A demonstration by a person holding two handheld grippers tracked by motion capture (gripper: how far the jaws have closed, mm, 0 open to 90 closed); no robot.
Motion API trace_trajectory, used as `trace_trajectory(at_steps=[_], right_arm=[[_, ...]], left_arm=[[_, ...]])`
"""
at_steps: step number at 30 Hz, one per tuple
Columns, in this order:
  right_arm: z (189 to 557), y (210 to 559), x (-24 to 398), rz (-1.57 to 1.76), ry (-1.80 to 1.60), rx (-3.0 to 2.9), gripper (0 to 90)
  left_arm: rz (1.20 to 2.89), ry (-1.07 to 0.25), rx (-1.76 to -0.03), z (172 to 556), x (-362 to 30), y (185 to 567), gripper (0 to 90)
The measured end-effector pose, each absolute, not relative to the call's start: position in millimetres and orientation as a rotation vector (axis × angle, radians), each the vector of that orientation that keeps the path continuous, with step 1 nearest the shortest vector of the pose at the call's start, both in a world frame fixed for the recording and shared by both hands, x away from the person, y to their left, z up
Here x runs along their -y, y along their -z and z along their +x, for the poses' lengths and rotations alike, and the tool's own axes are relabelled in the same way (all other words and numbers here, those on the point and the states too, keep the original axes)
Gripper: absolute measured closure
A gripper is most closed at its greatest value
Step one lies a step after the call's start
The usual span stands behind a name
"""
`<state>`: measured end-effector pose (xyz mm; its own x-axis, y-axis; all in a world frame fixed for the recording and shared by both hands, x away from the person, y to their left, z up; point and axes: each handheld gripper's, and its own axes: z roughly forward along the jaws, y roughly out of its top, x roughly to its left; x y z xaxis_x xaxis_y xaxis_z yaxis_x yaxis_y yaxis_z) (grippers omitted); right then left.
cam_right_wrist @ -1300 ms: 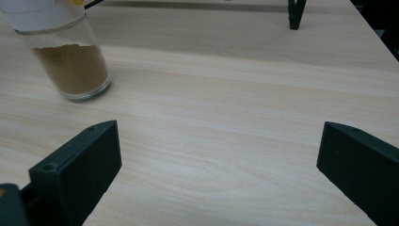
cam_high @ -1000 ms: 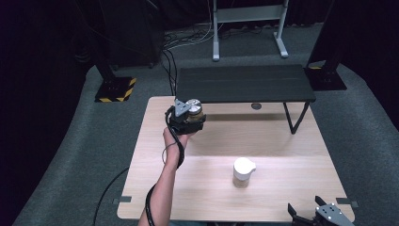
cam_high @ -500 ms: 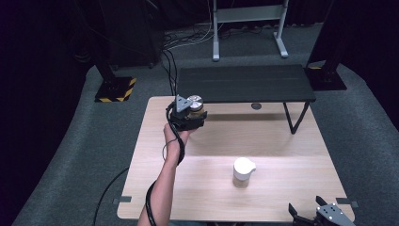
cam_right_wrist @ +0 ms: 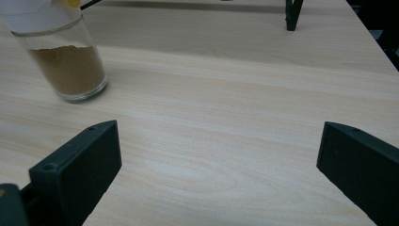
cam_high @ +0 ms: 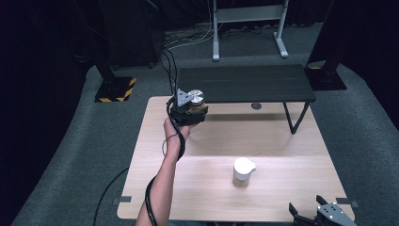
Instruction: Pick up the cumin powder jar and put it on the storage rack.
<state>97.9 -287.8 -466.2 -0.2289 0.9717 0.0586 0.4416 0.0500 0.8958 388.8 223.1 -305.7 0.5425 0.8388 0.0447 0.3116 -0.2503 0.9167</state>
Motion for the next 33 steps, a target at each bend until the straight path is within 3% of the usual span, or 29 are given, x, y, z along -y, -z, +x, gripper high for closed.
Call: trace_trajectory(at_steps=[33], right_arm=[[103, 463, 288, 1.414, -1.135, -1.739, 0.0]], left_arm=[[1.804, -0.707, -0.945, 403, -214, 276, 30.9]])
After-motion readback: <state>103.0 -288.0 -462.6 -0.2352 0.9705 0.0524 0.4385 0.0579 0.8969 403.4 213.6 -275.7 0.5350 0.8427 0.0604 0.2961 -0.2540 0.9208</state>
